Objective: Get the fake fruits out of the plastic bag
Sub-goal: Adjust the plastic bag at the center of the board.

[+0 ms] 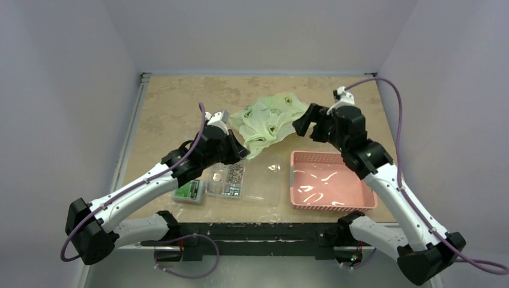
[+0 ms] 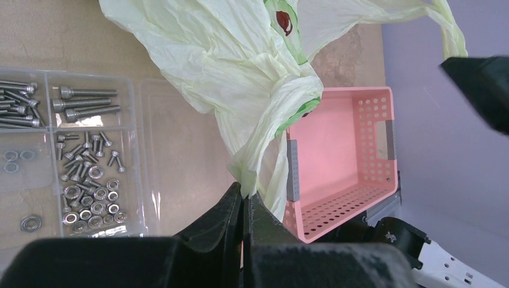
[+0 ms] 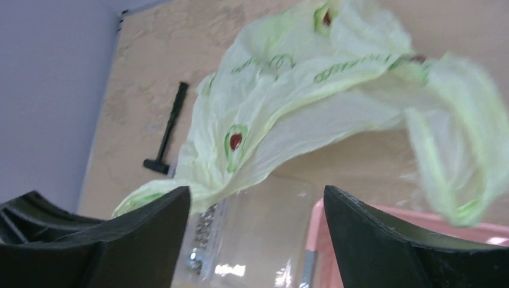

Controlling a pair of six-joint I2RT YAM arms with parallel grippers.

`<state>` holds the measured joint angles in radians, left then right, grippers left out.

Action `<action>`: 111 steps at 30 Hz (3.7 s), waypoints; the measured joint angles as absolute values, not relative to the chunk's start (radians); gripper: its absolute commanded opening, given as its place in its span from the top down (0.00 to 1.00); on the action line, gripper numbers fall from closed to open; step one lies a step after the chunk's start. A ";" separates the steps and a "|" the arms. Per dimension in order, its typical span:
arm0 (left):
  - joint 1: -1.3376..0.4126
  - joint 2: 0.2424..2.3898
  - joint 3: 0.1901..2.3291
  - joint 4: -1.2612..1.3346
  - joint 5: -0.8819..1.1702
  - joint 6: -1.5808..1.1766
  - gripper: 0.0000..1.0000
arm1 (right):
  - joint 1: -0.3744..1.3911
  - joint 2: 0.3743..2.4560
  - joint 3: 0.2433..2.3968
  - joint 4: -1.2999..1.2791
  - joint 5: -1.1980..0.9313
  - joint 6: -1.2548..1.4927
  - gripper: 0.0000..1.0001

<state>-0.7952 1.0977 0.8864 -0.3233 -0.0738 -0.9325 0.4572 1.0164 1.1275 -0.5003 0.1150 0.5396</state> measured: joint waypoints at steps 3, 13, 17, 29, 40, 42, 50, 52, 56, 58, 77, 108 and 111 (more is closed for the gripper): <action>-0.795 1.098 0.886 -0.324 -0.075 -0.932 1.00 | 0.457 0.958 0.925 -0.379 0.001 0.665 0.29; -0.795 1.100 0.888 -0.334 -0.074 -0.926 1.00 | 0.332 1.080 0.678 0.028 -0.205 0.902 0.38; -0.795 1.100 0.902 -0.357 -0.073 -0.920 1.00 | 0.323 1.131 0.630 0.152 -0.206 0.945 0.39; -0.795 1.100 0.964 -0.440 -0.045 -0.822 0.36 | 0.294 1.300 0.548 0.443 -0.200 0.985 1.00; -0.849 1.225 1.555 -0.676 -0.120 -0.403 0.11 | 0.294 1.274 0.476 0.575 -0.204 0.968 1.00; -0.903 1.321 1.678 -0.676 -0.171 -0.280 0.11 | 0.294 1.263 0.476 0.580 -0.205 0.968 1.00; -0.963 1.860 2.072 -0.769 -0.294 -0.063 0.08 | 0.294 1.166 0.433 0.586 -0.200 0.968 1.00; -0.963 1.955 2.080 -0.794 -0.321 -0.059 0.08 | 0.294 1.148 0.427 0.586 -0.199 0.968 1.00; -0.962 2.057 2.076 -0.831 -0.372 -0.060 0.11 | 0.294 1.128 0.411 0.585 -0.199 0.968 1.00; -0.960 2.059 2.065 -0.828 -0.391 -0.065 0.13 | 0.294 1.122 0.400 0.585 -0.198 0.968 1.00; -0.906 2.105 1.985 -0.718 -0.413 -0.080 0.33 | 0.294 1.119 0.371 0.585 -0.199 0.963 1.00; -0.473 2.072 2.354 -0.665 -0.094 0.032 1.00 | 0.317 1.529 0.661 0.613 -0.177 0.912 1.00; -0.479 1.994 2.243 -0.647 -0.059 0.009 1.00 | 0.328 1.554 0.662 0.630 -0.177 0.916 1.00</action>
<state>-0.4789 1.9942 2.2425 -0.6468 -0.0589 0.0086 0.3283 1.5539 0.6617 0.6304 -0.1768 0.9165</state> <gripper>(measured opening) 0.006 0.004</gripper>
